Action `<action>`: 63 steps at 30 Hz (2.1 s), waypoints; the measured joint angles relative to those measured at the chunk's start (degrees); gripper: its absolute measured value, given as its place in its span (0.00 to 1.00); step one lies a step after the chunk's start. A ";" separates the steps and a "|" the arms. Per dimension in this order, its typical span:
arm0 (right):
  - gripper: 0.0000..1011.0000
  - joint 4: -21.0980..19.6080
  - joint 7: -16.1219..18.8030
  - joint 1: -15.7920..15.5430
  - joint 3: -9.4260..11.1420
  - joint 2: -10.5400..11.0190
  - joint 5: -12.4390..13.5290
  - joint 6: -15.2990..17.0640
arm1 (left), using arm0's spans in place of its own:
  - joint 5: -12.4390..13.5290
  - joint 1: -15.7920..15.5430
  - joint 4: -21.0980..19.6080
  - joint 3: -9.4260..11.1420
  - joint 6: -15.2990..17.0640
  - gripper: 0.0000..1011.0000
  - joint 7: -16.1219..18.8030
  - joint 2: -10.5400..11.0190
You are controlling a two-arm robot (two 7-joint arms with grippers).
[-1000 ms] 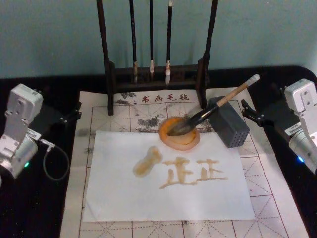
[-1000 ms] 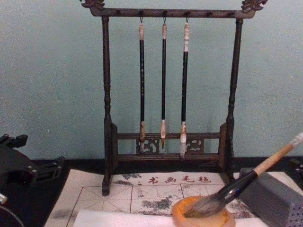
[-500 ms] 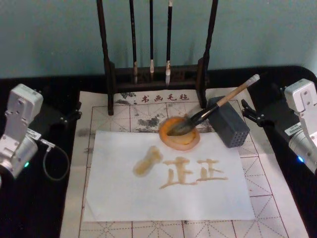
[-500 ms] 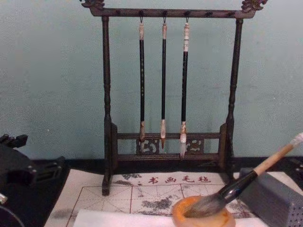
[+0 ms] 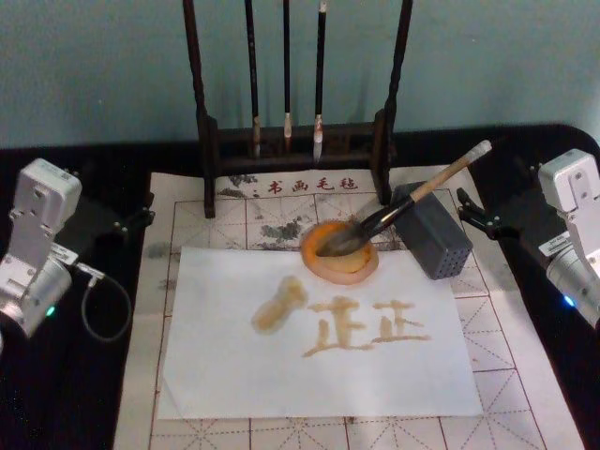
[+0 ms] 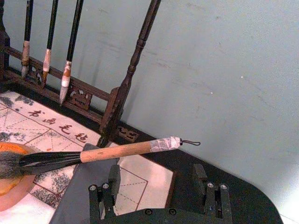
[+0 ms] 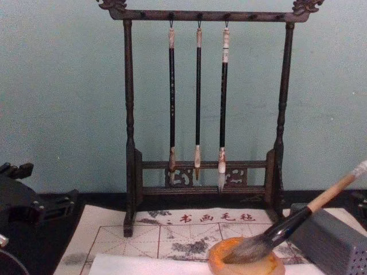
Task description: Pick up the brush from the inkstone, write on the paper, then place the brush back to its original position.
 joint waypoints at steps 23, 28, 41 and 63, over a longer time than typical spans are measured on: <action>0.99 0.00 0.00 0.00 0.00 0.00 0.00 0.00 | 0.00 0.00 0.00 0.00 0.00 0.99 0.00 0.00; 0.99 0.00 0.38 -0.12 0.29 -0.10 0.17 0.00 | 0.00 0.00 0.00 0.00 0.00 0.99 0.00 0.00; 0.99 -2.06 6.49 -2.25 5.58 -2.27 9.89 4.77 | 0.00 0.00 0.00 0.00 0.00 0.99 0.00 0.00; 0.99 -3.75 10.69 -3.76 16.21 -11.61 32.65 20.60 | 0.00 0.00 0.00 0.00 0.00 0.99 0.00 0.00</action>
